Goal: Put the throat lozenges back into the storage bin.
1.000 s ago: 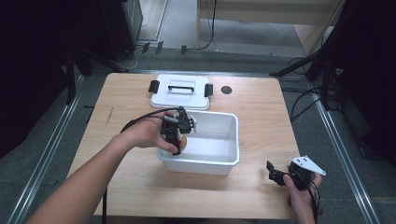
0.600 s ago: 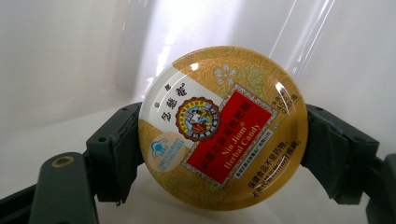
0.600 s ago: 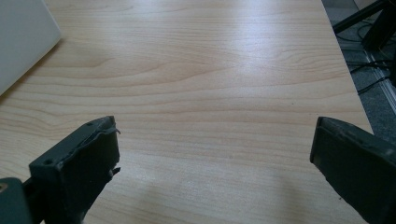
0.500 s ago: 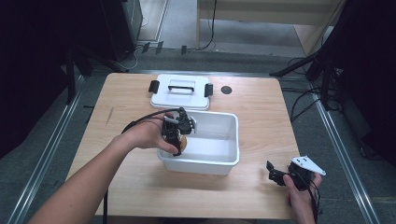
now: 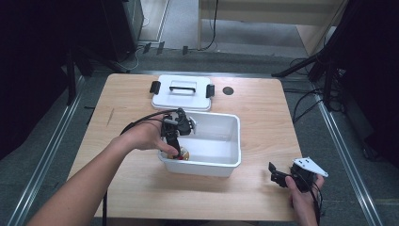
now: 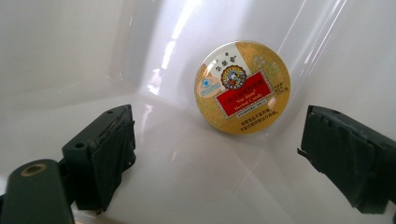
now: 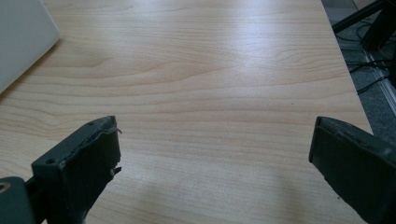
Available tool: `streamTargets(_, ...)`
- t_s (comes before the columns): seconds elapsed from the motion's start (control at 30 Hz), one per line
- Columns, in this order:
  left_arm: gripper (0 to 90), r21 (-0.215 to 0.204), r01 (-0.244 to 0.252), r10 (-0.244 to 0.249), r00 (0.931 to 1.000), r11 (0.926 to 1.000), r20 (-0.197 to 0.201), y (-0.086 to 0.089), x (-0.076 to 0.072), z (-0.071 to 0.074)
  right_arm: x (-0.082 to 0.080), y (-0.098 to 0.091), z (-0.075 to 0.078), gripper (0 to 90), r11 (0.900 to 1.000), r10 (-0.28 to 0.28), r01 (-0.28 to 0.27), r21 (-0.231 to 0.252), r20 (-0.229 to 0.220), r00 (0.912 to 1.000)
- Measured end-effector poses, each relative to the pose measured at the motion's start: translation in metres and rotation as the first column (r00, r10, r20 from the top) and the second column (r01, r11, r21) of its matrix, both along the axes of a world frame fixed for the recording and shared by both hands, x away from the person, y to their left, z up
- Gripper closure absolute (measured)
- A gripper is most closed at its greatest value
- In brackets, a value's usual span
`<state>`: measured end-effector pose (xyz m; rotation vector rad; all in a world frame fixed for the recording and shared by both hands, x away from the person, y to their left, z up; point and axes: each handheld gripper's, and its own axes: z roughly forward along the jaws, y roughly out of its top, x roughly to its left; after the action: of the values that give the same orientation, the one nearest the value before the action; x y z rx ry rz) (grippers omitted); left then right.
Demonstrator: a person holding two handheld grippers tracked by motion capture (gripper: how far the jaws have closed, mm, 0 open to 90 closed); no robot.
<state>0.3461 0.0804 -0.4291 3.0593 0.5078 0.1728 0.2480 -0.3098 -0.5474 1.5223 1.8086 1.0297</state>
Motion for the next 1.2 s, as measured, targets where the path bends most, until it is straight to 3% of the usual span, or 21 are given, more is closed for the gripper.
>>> streamTargets(0.2, 25.7, -0.040, 0.023, -0.023, 0.9997, 0.9989, 0.000, 0.001, -0.003, 0.008, 0.000, 0.000, 0.000, 2.1, 1.0000, 0.001, -0.001, -0.002, 0.001, 1.0000)
streamTargets(0.7, 27.9, -0.105, 0.006, -0.002, 0.9993, 0.9944, 0.037, 0.021, -0.010, 0.037, 0.000, 0.000, 0.000, 2.2, 1.0000, 0.001, -0.002, -0.003, -0.001, 1.0000)
streamTargets(0.93, 28.5, -0.147, -0.018, 0.026, 0.9982, 0.9890, 0.055, 0.036, -0.013, 0.051, 0.000, 0.001, 0.000, 2.8, 1.0000, -0.001, 0.001, -0.003, -0.002, 1.0000)
streamTargets(1.2, 29.0, -0.153, -0.044, 0.055, 0.9960, 0.9873, 0.070, 0.055, -0.017, 0.059, 0.000, 0.001, 0.000, 2.9, 1.0000, -0.002, 0.002, -0.004, -0.003, 1.0000)
